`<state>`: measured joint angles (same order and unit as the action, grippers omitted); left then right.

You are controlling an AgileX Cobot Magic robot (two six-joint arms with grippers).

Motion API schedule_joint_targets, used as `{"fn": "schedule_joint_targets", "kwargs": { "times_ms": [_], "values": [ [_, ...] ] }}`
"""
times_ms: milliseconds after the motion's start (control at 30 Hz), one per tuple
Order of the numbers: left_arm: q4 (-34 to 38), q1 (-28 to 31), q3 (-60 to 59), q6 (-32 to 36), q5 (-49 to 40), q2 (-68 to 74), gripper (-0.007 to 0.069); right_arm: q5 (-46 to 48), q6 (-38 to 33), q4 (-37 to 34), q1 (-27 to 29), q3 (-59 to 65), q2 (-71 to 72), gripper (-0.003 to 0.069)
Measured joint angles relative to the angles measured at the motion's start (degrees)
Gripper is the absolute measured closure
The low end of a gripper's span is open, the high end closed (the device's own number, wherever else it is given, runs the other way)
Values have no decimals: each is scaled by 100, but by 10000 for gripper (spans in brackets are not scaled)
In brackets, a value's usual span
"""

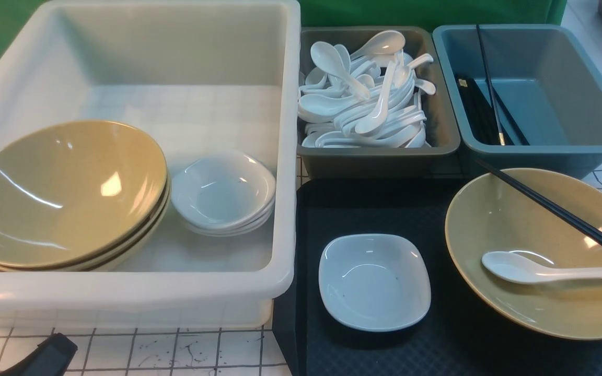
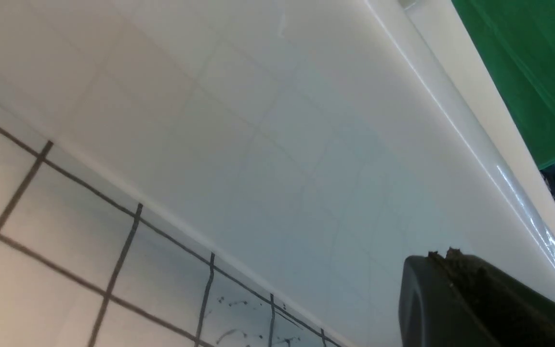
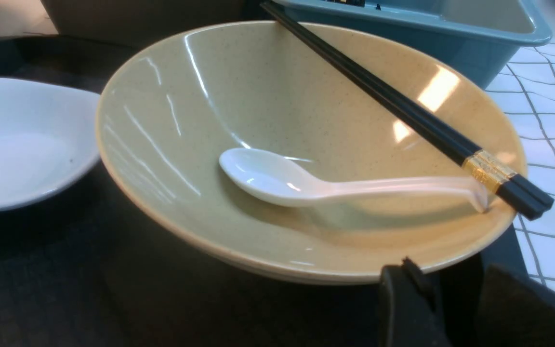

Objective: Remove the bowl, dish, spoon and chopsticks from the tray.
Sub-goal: Use the left arm to grab the plate

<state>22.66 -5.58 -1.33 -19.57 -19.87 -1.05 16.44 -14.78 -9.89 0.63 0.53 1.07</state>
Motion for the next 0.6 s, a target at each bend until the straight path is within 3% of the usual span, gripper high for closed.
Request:
{"fn": "schedule_joint_targets", "kwargs": {
  "times_ms": [167,500,600],
  "values": [
    [84,0,-31,9,640,0,625,0,0,0,0,0,0,422],
    [2410,0,-31,-411,1733,0,625,0,0,0,0,0,0,422],
    [2630,0,-31,-306,1807,0,625,0,0,0,0,0,0,422]
  ]
}}
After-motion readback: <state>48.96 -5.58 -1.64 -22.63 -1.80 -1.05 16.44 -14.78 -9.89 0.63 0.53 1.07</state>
